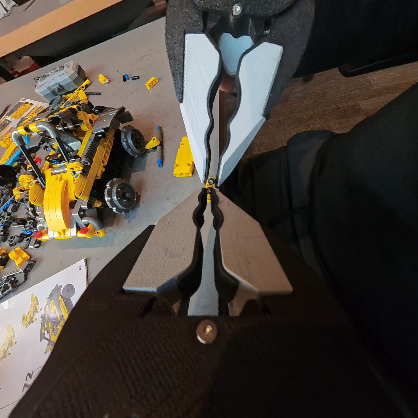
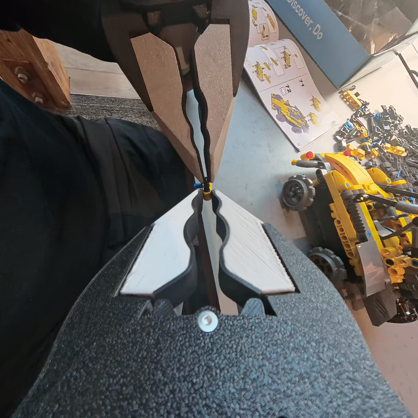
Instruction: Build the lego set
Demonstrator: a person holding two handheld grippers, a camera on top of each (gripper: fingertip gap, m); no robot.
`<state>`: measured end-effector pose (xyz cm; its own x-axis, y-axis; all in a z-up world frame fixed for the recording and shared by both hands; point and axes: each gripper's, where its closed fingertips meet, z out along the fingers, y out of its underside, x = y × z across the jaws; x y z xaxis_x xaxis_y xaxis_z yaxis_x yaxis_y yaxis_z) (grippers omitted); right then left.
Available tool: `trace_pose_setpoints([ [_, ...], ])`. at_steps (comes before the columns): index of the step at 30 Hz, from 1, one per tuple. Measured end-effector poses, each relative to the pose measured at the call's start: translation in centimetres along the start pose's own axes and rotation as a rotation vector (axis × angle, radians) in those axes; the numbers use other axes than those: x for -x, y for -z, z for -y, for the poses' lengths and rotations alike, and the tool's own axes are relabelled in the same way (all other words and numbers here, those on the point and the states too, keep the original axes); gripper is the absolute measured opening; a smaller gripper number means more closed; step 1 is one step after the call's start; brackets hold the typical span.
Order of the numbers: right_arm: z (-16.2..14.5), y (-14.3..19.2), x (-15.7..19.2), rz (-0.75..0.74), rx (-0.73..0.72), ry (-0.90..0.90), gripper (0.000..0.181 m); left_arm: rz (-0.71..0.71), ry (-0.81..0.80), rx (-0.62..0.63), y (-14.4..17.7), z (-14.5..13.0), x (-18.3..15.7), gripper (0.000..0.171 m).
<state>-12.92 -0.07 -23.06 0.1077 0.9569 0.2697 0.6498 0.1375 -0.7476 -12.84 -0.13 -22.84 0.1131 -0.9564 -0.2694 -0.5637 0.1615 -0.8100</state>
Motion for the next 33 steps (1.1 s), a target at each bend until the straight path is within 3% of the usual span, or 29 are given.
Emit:
trace_pose_setpoints([
  [5,0.2,-0.1,0.0,0.008,-0.026,-0.02,0.007,-0.069,0.06,-0.016,0.2,0.1,0.0,0.001],
  [9,0.6,0.1,-0.4,0.01,-0.064,-0.048,0.007,-0.018,0.029,-0.044,0.4,0.5,0.3,0.001],
  [15,2.3,1.9,-1.4,0.016,-0.231,-0.121,0.017,-0.031,0.179,-0.258,2.3,2.9,1.8,0.001],
  [21,4.0,3.1,-1.6,0.023,-0.329,-0.147,0.017,-0.065,0.235,-0.371,2.9,4.5,1.6,0.001],
  [29,4.3,3.6,-1.3,0.031,-0.358,-0.126,0.008,-0.09,0.264,-0.405,2.5,5.0,1.0,0.001],
  [33,3.9,3.3,-1.0,0.12,-0.334,-0.216,0.007,-0.085,0.242,-0.36,2.2,4.6,1.0,0.005],
])
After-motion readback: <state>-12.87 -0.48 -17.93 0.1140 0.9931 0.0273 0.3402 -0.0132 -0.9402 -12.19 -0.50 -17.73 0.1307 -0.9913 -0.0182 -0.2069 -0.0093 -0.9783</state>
